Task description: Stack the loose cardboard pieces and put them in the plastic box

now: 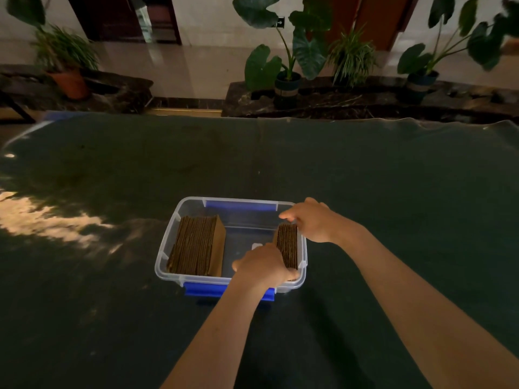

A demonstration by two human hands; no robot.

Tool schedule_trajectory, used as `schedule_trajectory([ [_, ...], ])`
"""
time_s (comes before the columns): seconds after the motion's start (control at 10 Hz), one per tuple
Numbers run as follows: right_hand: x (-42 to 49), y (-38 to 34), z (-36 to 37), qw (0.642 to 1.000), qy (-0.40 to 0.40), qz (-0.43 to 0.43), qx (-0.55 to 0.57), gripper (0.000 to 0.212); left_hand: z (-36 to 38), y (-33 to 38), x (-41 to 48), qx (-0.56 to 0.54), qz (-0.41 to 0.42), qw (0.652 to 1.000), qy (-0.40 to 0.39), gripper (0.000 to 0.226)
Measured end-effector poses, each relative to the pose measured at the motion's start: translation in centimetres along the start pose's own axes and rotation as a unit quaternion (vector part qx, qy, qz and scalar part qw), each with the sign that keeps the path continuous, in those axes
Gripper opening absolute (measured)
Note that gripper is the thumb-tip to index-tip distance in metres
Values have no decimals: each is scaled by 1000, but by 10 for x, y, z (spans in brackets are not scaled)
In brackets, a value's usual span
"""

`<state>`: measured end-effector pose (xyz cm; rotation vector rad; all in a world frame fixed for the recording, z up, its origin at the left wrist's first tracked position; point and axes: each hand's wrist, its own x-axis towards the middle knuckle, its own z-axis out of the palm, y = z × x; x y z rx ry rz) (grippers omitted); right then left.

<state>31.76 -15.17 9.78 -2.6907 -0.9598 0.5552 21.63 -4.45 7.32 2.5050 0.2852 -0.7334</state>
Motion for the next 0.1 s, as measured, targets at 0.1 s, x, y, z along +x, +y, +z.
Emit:
schedule_trajectory([
  [0.1, -9, 6, -1, 996, 35, -8, 84, 44, -3, -3, -3, -32, -3, 999, 42, 55],
])
